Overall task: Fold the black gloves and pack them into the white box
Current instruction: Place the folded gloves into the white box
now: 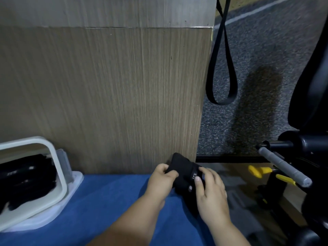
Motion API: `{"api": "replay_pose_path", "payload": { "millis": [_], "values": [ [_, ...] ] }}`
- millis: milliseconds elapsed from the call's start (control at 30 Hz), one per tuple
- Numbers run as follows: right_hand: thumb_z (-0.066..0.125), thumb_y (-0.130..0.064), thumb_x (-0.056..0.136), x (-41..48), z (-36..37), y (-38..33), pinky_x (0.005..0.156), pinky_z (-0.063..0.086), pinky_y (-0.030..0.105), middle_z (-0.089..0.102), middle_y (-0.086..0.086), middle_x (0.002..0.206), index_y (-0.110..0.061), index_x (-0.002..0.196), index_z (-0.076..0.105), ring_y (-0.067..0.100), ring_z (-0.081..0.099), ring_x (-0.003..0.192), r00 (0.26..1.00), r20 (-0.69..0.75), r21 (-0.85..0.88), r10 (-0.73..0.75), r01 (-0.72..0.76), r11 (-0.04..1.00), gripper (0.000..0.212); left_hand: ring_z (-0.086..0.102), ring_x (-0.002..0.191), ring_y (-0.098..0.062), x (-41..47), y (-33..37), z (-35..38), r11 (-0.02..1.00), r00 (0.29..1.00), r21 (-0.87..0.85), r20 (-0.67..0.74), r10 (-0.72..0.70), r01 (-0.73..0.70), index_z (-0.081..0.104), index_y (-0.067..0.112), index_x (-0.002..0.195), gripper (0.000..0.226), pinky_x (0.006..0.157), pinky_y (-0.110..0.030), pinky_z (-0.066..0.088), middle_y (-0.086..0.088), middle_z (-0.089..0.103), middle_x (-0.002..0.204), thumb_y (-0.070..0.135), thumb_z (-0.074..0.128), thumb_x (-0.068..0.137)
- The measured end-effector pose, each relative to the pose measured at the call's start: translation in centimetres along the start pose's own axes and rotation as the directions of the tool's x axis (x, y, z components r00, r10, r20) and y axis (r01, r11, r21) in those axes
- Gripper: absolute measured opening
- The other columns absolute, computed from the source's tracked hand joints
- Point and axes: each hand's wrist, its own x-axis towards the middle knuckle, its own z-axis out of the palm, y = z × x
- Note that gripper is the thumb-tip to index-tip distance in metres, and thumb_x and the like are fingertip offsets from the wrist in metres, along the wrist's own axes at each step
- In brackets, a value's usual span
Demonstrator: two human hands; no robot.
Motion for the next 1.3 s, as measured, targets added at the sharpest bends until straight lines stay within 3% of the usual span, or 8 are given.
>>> {"api": "replay_pose_path", "payload": {
  "millis": [167, 267, 367, 433, 700, 833, 1033, 1300],
  "values": [
    [0.054, -0.034, 0.094, 0.5, -0.9, -1.8, 0.106, 0.034, 0.031, 0.051, 0.0, 0.134, -0.023, 0.13, 0.052, 0.015, 0.046, 0.124, 0.993, 0.053, 0.357, 0.103, -0.115, 0.927, 0.038, 0.058, 0.074, -0.02, -1.7, 1.2, -3.5, 0.99, 0.99, -0.121, 0.127, -0.057, 0.072, 0.058, 0.014, 0.08, 0.013, 0.067, -0.035, 0.047, -0.008, 0.063, 0.076, 0.001, 0.057, 0.084],
    [0.065, -0.034, 0.086, 0.2, -1.2, -4.2, 0.107, 0.039, 0.036, 0.059, -0.006, 0.127, -0.03, 0.12, 0.058, 0.01, 0.055, 0.116, 0.929, 0.313, 0.667, 0.195, -0.361, 0.651, 0.035, 0.057, 0.068, -0.019, -2.9, 1.6, -6.2, 0.983, 0.981, -0.156, 0.184, -0.063, 0.092, 0.057, 0.014, 0.081, 0.017, 0.061, -0.03, 0.045, -0.009, 0.061, 0.074, -0.002, 0.053, 0.084],
    [0.071, -0.041, 0.067, -0.3, -1.1, -6.7, 0.1, 0.045, 0.035, 0.066, -0.004, 0.117, -0.026, 0.117, 0.061, 0.013, 0.061, 0.11, 0.852, 0.505, 0.708, 0.143, -0.503, 0.496, 0.053, 0.056, 0.065, -0.018, -4.1, 1.9, -8.9, 0.983, 0.972, -0.154, 0.227, -0.066, 0.103, 0.056, 0.014, 0.081, 0.019, 0.055, -0.025, 0.045, -0.008, 0.06, 0.072, -0.003, 0.05, 0.085],
    [0.074, -0.04, 0.061, -0.8, -0.7, -8.5, 0.094, 0.048, 0.035, 0.071, -0.002, 0.11, -0.023, 0.119, 0.061, 0.017, 0.065, 0.105, 0.805, 0.585, 0.685, 0.098, -0.555, 0.472, 0.062, 0.056, 0.067, -0.018, -4.9, 2.0, -10.8, 0.983, 0.969, -0.151, 0.238, -0.069, 0.107, 0.056, 0.013, 0.084, 0.018, 0.057, -0.027, 0.045, -0.009, 0.06, 0.075, -0.003, 0.049, 0.085],
    [0.066, -0.016, 0.082, -3.5, 2.8, -15.1, 0.081, 0.05, 0.04, 0.07, 0.02, 0.104, -0.006, 0.112, 0.066, 0.03, 0.066, 0.09, 0.646, 0.759, 0.606, -0.078, -0.659, 0.445, 0.032, 0.057, 0.076, -0.022, -8.0, 2.3, -18.7, 0.974, 0.984, -0.192, 0.154, -0.094, 0.123, 0.058, 0.012, 0.09, 0.02, 0.064, -0.031, 0.046, -0.012, 0.06, 0.083, -0.003, 0.047, 0.085],
    [0.062, -0.01, 0.087, -5.0, 6.0, -19.1, 0.066, 0.054, 0.033, 0.072, 0.019, 0.092, 0.0, 0.107, 0.064, 0.027, 0.068, 0.077, 0.664, 0.744, 0.613, -0.066, -0.64, 0.464, 0.023, 0.062, 0.083, -0.027, -9.2, 2.2, -23.2, 0.955, 0.994, -0.275, 0.01, -0.109, 0.108, 0.058, 0.006, 0.098, 0.015, 0.071, -0.036, 0.051, -0.016, 0.066, 0.089, -0.001, 0.053, 0.087],
    [0.066, -0.013, 0.087, -7.0, 10.7, -25.3, 0.063, 0.054, 0.034, 0.074, 0.017, 0.088, -0.002, 0.102, 0.064, 0.028, 0.07, 0.075, 0.7, 0.713, 0.631, -0.039, -0.616, 0.472, 0.018, 0.068, 0.096, -0.031, -11.2, 2.2, -29.0, 0.938, 0.963, -0.346, -0.252, -0.092, -0.001, 0.055, 0.007, 0.114, 0.028, 0.089, -0.049, 0.054, -0.019, 0.069, 0.105, 0.01, 0.063, 0.088],
    [0.063, -0.013, 0.09, -7.9, 15.0, -31.8, 0.058, 0.054, 0.03, 0.073, 0.016, 0.084, -0.002, 0.098, 0.066, 0.027, 0.07, 0.072, 0.716, 0.697, 0.646, -0.047, -0.598, 0.474, 0.014, 0.071, 0.089, -0.029, -11.9, 3.2, -34.9, 0.972, 0.905, -0.203, -0.424, 0.023, -0.12, 0.068, 0.009, 0.094, 0.012, 0.086, -0.044, 0.054, -0.011, 0.075, 0.088, 0.006, 0.056, 0.093]
  ]
}}
